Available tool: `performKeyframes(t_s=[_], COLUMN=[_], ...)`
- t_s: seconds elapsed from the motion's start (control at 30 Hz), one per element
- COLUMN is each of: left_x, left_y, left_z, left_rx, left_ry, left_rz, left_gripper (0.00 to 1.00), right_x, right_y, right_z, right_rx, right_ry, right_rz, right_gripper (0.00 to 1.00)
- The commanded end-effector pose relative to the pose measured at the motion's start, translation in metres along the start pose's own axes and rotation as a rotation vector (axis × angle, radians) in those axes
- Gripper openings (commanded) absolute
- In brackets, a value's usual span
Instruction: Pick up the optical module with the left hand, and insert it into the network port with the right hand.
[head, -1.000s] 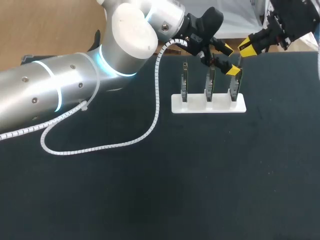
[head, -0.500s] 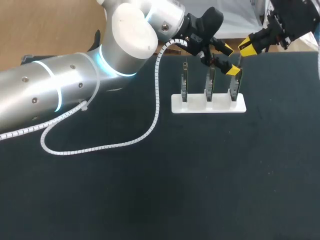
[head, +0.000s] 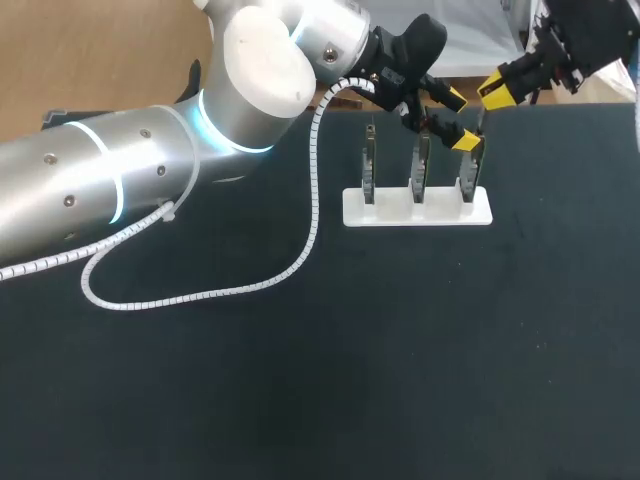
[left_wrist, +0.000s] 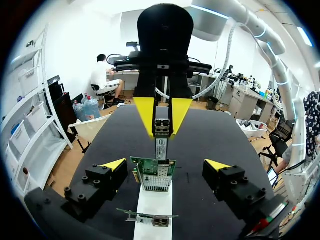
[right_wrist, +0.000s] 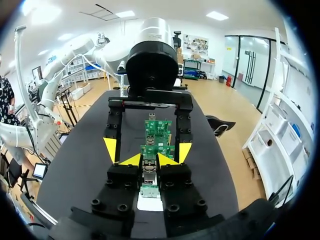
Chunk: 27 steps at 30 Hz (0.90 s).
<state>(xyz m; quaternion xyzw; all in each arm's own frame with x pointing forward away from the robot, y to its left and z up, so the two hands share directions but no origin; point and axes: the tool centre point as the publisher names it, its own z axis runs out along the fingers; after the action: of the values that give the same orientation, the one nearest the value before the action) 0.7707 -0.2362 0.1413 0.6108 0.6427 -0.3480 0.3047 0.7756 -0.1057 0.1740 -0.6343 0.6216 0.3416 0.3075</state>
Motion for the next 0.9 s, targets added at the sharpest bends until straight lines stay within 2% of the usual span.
performKeyframes(t_s=[0.03,0.9], left_x=[0.0002,0.0002], left_y=[-0.0024,-0.0024], left_z=[-0.0008,-0.0008], left_rx=[-0.006,-0.006], left_ry=[0.001,0.001], left_rz=[-0.002,-0.002], left_gripper=[1.0,1.0], right_x=[-0.0002,0.0022], right_y=[-0.0031,0.0032], right_z=[0.0017,0.0056], right_rx=[-0.008,-0.004], right_ry=[0.002,0.017], right_rz=[0.003,0.03], right_gripper=[0.0,0.0])
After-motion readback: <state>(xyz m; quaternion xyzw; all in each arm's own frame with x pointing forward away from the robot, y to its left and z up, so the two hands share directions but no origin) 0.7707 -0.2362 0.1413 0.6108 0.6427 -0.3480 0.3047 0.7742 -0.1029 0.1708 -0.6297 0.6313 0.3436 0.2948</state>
